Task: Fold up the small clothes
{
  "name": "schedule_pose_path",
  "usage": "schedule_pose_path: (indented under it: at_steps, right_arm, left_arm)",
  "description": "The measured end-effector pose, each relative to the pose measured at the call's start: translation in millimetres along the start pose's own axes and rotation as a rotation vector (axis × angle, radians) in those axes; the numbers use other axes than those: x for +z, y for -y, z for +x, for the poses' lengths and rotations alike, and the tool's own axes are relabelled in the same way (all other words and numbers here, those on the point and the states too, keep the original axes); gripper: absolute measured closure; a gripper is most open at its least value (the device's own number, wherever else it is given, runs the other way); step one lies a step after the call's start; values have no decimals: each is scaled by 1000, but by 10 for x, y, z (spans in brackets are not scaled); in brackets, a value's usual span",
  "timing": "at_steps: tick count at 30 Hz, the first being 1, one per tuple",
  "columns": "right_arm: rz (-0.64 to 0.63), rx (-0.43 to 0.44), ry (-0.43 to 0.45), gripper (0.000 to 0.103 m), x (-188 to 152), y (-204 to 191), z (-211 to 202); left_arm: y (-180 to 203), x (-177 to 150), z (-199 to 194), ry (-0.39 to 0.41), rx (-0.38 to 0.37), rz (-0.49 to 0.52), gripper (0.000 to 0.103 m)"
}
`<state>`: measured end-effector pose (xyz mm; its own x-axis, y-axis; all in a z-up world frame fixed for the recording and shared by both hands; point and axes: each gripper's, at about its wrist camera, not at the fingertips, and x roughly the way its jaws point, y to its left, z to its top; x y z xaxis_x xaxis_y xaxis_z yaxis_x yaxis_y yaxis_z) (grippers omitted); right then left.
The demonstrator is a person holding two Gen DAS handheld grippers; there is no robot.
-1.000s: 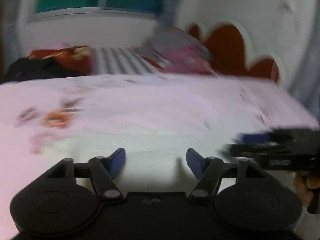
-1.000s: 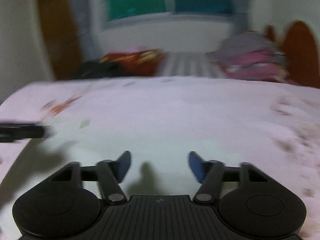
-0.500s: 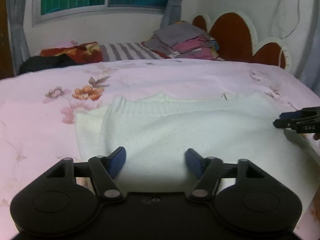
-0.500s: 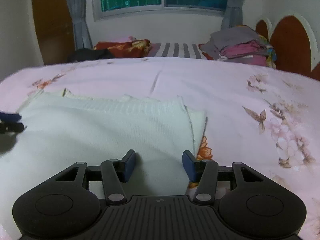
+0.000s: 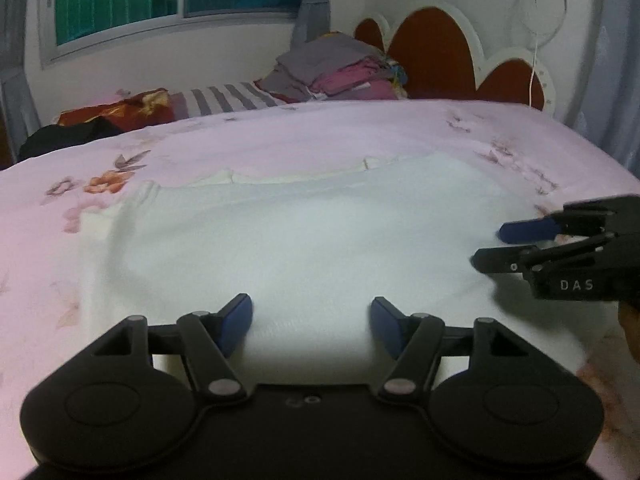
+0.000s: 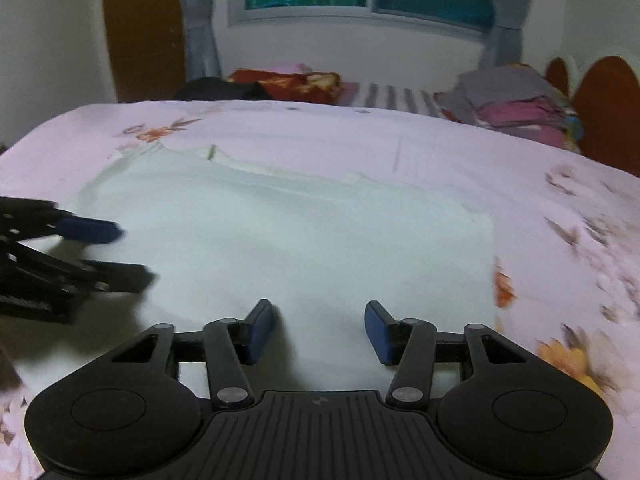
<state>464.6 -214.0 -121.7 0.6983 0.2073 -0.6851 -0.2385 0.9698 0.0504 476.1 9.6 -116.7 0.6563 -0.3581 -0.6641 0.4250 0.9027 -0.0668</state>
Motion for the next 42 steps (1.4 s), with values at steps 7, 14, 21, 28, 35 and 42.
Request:
schedule_pose_path:
  at_steps: [7,14,21,28,35,42]
  right_arm:
    - [-10,10,-20,68,-346,-226,-268]
    - [-36,136,12,78,-391,-571,-635]
    - [-61,168,-26,94,-483,-842,-582]
    - [44,-22,-47,95,-739,-88,-816]
    - [85,-61,-31,95,-803,183,-1049]
    - [80,-86,-55,95,-796,112,-916]
  left_arm:
    - [47,-357,-139,-19,50,-25,39]
    - [331,-432,-318,-2,50,-64,44]
    - [334,-629,-422,-2,109,-50,45]
    - [-76,-842,-743,8,193,-103,45]
    - [-76,-789,-804,17,206,-156,47]
    - [-137,-806,-748,-11,202,-184,47]
